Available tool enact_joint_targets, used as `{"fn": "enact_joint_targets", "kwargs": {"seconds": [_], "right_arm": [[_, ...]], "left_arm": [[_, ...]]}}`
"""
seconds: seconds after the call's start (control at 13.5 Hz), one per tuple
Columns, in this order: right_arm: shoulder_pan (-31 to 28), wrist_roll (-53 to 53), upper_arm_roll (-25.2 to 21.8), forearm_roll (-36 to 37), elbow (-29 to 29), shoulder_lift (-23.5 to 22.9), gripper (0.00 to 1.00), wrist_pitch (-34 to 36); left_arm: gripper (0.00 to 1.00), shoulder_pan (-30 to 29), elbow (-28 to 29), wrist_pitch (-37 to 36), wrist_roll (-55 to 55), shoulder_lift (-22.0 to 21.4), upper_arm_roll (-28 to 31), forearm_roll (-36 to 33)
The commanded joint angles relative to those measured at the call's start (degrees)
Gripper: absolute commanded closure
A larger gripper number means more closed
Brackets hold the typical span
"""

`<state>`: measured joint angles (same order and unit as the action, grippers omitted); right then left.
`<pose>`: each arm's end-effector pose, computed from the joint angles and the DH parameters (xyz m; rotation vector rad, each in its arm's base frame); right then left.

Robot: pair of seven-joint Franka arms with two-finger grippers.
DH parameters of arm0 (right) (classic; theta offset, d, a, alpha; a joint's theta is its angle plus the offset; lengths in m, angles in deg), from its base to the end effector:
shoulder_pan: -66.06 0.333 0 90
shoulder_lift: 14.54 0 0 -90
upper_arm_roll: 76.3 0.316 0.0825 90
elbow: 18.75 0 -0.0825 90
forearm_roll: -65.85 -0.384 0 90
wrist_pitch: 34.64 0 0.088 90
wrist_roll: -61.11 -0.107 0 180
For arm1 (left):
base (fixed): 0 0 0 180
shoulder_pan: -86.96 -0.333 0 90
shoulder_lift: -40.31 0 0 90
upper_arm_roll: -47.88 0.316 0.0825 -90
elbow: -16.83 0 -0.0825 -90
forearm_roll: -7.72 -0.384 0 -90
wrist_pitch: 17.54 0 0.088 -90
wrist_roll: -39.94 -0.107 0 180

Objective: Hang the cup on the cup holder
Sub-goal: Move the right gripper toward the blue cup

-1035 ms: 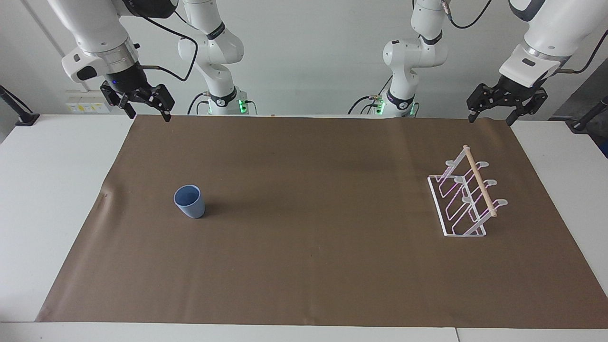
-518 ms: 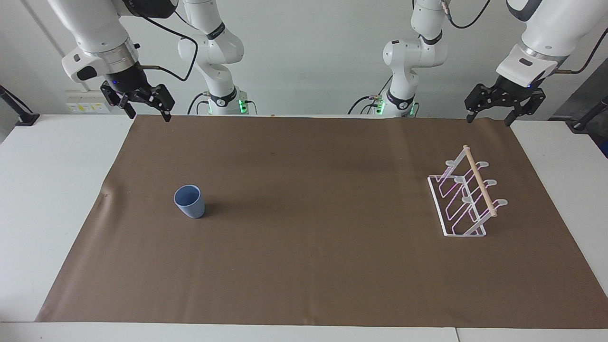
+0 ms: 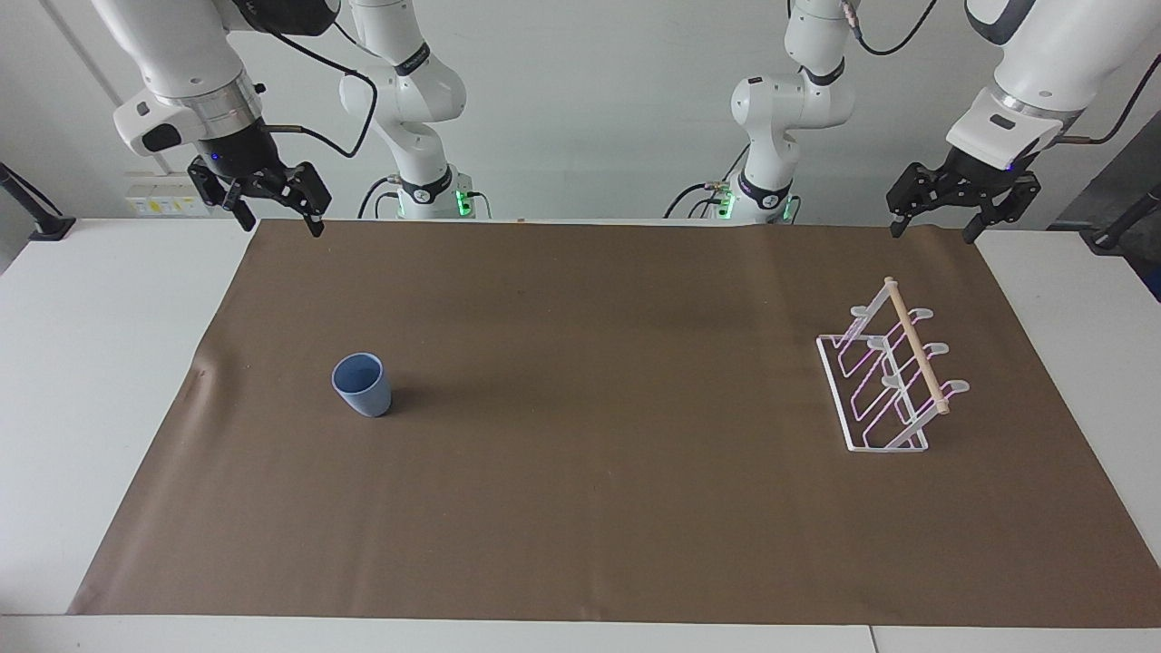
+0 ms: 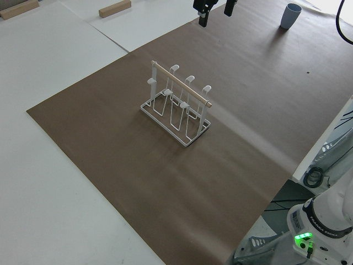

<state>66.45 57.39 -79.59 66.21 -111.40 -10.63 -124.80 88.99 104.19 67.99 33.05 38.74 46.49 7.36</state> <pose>0.5327 -0.0288 0.6400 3.1339 -0.1812 0.0388 0.5373 -0.0316 0.6542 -3.1222 0.2809 0.0075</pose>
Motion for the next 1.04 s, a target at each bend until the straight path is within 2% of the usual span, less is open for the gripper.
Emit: {"fn": "enact_joint_targets", "kwargs": {"seconds": [0.0, 0.22, 0.59, 0.74, 0.96], "right_arm": [[-0.2, 2.2, 0.2, 1.1, -2.0, 1.2, 0.00, -1.9], [-0.4, 4.1, 0.3, 1.1, -3.1, 0.6, 0.00, -3.9], [-0.8, 10.9, 0.3, 0.6, -13.7, -1.7, 0.00, -19.1], [-1.0, 13.7, 0.2, 0.5, -15.8, -3.9, 0.00, -23.5], [-2.8, 17.9, 0.3, 0.3, -16.1, -9.7, 0.00, -29.7]], "left_arm": [[0.00, 0.3, 2.5, 1.4, 0.1, -1.9, 0.5, 0.2], [0.00, 0.5, 2.5, 1.6, 0.0, -1.9, 0.4, 0.2], [0.00, 0.5, 2.5, 2.4, 0.1, -1.9, 0.5, 0.2], [0.00, 0.5, 2.5, 2.4, -0.1, -1.9, 0.4, 0.2], [0.00, 0.5, 2.5, 2.4, -0.6, -1.9, 0.4, 0.2]]}}
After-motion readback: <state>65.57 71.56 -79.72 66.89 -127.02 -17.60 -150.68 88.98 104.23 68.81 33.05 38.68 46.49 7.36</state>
